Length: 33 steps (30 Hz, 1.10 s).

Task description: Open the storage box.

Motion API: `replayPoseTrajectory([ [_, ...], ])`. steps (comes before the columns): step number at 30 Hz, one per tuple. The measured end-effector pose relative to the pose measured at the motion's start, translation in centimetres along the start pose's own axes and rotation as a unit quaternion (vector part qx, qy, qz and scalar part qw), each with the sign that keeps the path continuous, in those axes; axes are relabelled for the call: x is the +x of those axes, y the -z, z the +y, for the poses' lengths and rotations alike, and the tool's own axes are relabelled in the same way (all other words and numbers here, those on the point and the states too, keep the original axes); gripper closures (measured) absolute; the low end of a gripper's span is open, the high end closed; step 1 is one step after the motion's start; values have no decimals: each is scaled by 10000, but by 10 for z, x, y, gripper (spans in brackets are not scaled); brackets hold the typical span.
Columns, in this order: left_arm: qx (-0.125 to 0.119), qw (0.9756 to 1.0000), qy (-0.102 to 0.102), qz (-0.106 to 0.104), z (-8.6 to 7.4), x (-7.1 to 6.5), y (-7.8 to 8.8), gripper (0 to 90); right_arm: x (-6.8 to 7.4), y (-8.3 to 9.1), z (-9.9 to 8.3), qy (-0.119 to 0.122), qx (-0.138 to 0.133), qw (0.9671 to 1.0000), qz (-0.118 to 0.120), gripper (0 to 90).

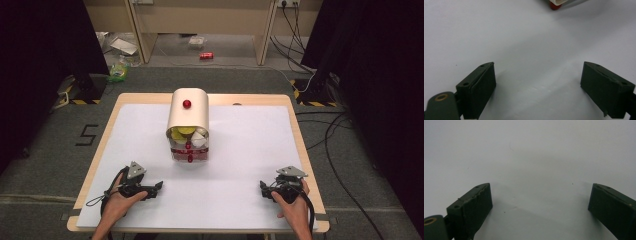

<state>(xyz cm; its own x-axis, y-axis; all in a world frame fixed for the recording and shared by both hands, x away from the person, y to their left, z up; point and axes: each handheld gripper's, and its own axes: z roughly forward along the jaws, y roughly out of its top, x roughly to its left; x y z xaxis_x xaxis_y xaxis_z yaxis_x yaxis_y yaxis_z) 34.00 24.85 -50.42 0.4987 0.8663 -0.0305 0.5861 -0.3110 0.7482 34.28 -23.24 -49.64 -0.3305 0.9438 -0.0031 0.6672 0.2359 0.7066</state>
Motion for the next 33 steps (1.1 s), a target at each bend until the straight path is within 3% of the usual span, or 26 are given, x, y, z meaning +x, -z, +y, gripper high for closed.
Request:
replayPoseTrajectory([
  [14, -126, 9999, 34, 34, 0, 0, 4, 152, 0, 0, 0, -18, 3, 10000, -2, 54],
  [19, -519, 9986, 53, -45, 7, -7, 14, 152, 0, 0, 0, -14, 1, 10000, 2, 54],
  [23, -678, 9976, 0, -100, 11, -13, 19, 153, 0, 0, 0, 1, -4, 10000, 6, 54],
  [27, -984, 9949, -48, -209, 18, -21, 28, 153, 0, 0, 0, -1, -2, 10000, 3, 54],
  [33, -1225, 9920, -68, -302, 25, -30, 36, 154, 0, 0, 0, -7, -2, 10000, 10, 54],
])
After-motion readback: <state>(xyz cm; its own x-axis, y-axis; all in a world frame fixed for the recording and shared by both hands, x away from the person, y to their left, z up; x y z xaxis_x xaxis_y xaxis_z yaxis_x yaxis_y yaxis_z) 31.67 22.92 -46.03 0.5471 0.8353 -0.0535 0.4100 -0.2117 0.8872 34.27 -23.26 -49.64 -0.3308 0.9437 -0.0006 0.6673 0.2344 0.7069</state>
